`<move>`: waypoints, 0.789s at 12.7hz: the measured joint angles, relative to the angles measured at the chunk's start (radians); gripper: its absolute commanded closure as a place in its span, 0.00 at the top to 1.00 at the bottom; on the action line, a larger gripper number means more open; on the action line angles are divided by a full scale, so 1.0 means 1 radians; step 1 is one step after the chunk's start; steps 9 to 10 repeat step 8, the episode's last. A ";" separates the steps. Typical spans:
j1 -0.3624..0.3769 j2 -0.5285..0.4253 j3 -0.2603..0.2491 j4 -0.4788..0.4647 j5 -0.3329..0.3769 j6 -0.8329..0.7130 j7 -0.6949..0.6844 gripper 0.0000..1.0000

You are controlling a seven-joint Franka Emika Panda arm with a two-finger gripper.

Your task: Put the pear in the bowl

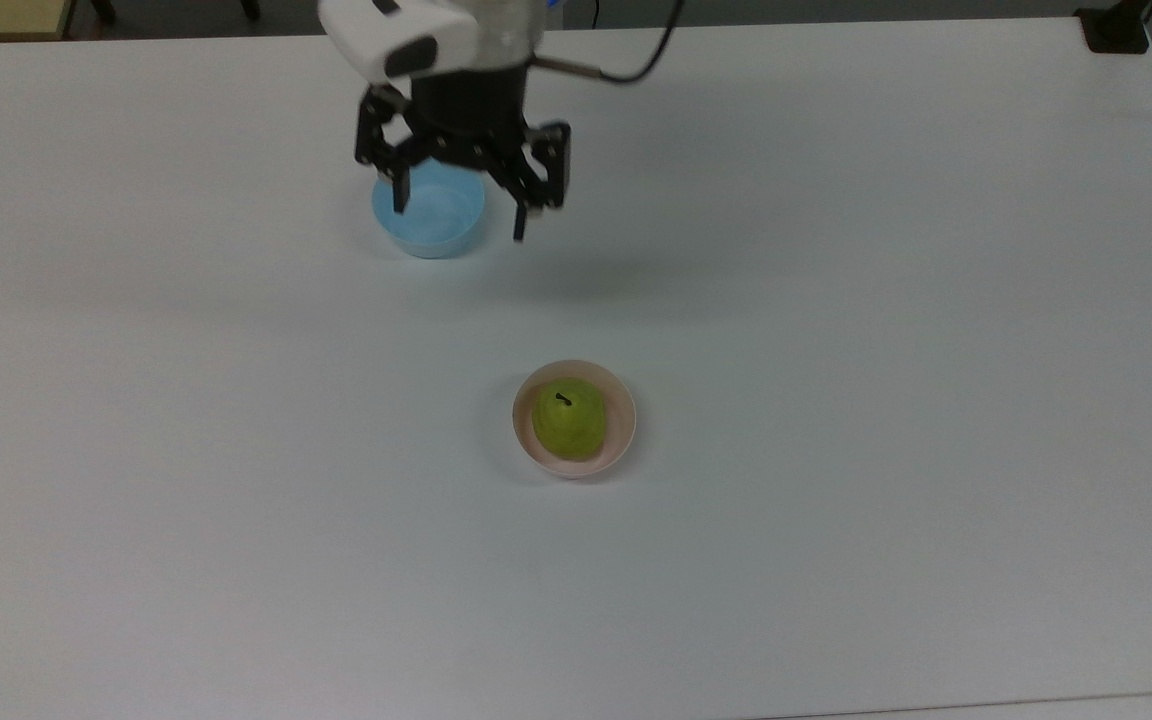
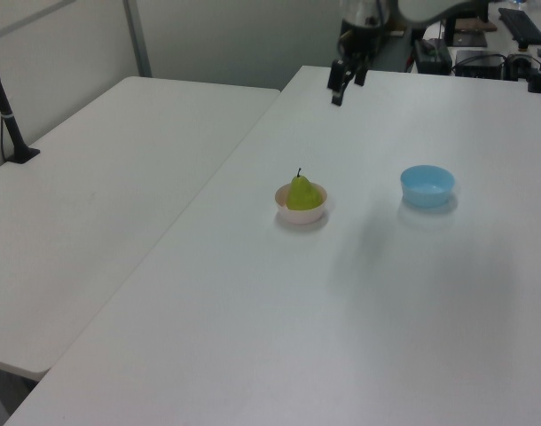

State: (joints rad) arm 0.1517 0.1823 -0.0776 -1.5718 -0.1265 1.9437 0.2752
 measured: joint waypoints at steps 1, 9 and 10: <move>-0.016 -0.027 -0.001 0.000 0.023 -0.047 -0.052 1.00; -0.077 -0.132 -0.003 -0.005 0.076 -0.260 -0.196 1.00; -0.077 -0.132 -0.003 -0.005 0.076 -0.260 -0.196 1.00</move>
